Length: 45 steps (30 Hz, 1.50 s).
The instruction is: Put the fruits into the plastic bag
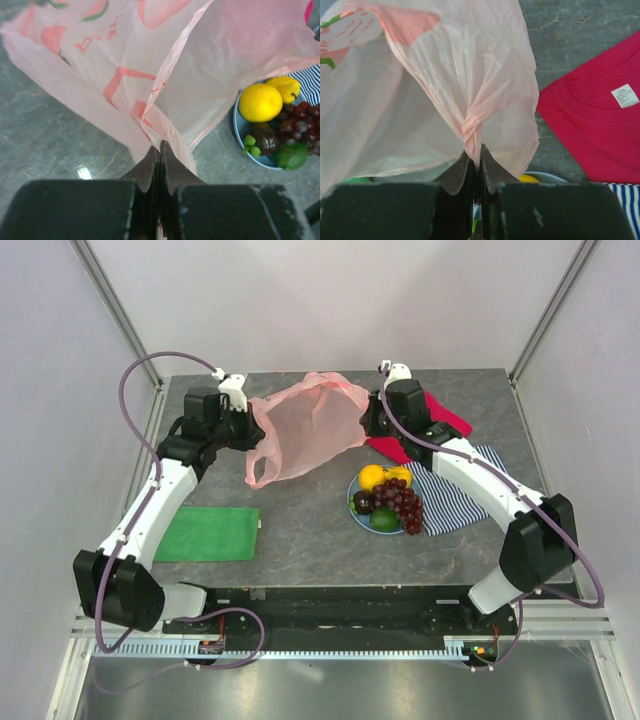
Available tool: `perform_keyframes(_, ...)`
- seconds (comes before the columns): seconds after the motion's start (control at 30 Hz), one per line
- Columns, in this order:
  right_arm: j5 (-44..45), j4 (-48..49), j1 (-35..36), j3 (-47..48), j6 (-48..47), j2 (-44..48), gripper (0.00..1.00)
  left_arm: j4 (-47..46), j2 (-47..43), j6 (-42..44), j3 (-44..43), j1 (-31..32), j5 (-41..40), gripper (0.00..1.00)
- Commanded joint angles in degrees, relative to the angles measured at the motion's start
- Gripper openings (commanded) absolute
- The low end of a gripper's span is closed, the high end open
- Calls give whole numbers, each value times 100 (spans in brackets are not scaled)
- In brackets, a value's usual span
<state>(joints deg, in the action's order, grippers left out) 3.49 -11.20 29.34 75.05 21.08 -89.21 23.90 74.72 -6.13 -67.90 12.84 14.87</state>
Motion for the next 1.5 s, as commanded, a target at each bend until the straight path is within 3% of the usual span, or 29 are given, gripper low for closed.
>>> perform_keyframes(0.0, -5, 13, -78, 203, -122, -281, 17, 369, 447, -204, -109, -1, 648, 2)
perform_keyframes(0.1, -128, -5, -87, 160, -288, -220, 45, 475, 509, -231, -75, -1, 911, 2)
perform_keyframes(0.13, -190, -22, -78, 151, -419, -176, 59, 466, 483, -274, -48, -1, 999, 2)
perform_keyframes(0.2, -330, -49, -78, 54, -587, 34, 74, 458, 430, -301, -30, -1, 1052, 2)
perform_keyframes(0.27, -340, -127, -87, -86, -807, 358, 81, 449, 412, -310, -31, -1, 1061, 1)
perform_keyframes(0.33, -498, -242, -78, -235, -939, 658, 95, 449, 386, -319, -30, -1, 1088, 2)
perform_keyframes(0.4, -437, -443, -78, -350, -1071, 1158, 96, 440, 386, -336, -30, -1, 1105, 2)
perform_keyframes(0.57, 116, -1547, -78, -587, -897, 1951, 95, 449, 333, -354, -39, -1, 1132, 2)
perform_keyframes(0.67, 494, -2322, -78, -631, -790, 1986, 87, 458, 254, -319, -22, -1, 1018, 2)
perform_keyframes(0.73, 583, -2500, -87, -815, -702, 2004, 76, 458, 236, -301, -13, -1, 965, 1)
perform_keyframes(0.97, 381, -2528, -113, -1246, -535, 1626, 56, 475, 245, -283, -13, -1, 982, 1)
perform_keyframes(1.13, 21, -2281, -210, -1422, -465, 1442, 52, 493, 271, -266, -13, -1, 965, 2)
perform_keyframes(1.43, 118, -2167, -376, -1651, -377, 1389, 48, 510, 289, -266, -22, -1, 991, 2)
perform_keyframes(1.47, 100, -2150, -411, -1660, -359, 1389, 44, 510, 298, -266, -22, -1, 991, 2)
